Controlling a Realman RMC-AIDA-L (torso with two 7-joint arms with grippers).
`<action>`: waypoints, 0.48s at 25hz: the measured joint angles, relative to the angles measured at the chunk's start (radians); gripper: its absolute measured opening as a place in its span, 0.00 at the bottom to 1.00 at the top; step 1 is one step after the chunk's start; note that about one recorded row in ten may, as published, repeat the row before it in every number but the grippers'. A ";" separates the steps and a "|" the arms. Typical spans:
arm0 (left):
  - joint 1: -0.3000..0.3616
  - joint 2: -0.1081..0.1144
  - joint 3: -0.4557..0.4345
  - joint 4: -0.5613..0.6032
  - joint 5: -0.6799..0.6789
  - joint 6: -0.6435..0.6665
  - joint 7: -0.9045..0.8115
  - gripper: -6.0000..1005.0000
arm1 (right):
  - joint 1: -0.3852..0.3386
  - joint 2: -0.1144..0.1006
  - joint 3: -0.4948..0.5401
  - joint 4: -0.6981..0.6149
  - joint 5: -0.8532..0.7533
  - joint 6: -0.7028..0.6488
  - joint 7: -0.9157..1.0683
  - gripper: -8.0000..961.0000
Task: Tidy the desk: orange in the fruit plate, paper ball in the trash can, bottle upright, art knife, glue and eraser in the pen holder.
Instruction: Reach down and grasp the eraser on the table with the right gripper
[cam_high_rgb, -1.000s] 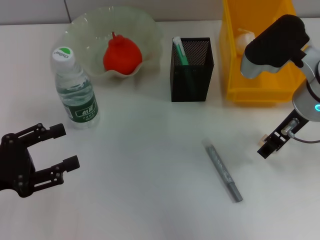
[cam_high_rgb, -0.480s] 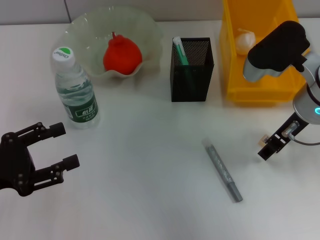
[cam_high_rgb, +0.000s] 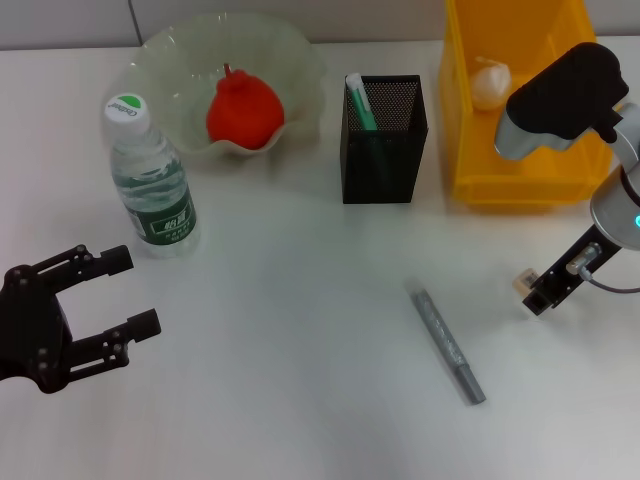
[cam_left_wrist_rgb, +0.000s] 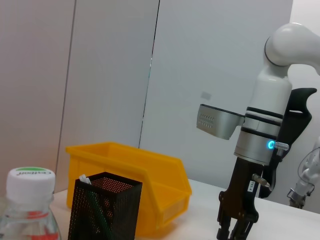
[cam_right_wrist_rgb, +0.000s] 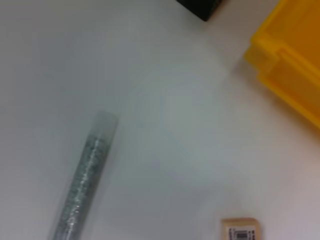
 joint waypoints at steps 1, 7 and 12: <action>0.000 0.000 0.000 0.000 0.000 0.000 0.000 0.77 | 0.000 0.000 0.009 0.006 0.012 0.002 -0.007 0.59; -0.001 -0.002 0.002 0.000 0.000 0.000 -0.001 0.77 | -0.001 -0.001 0.018 0.025 0.021 0.018 -0.013 0.37; -0.003 -0.002 0.001 0.000 0.000 0.002 -0.001 0.77 | 0.003 -0.001 0.020 0.027 0.018 0.021 -0.012 0.38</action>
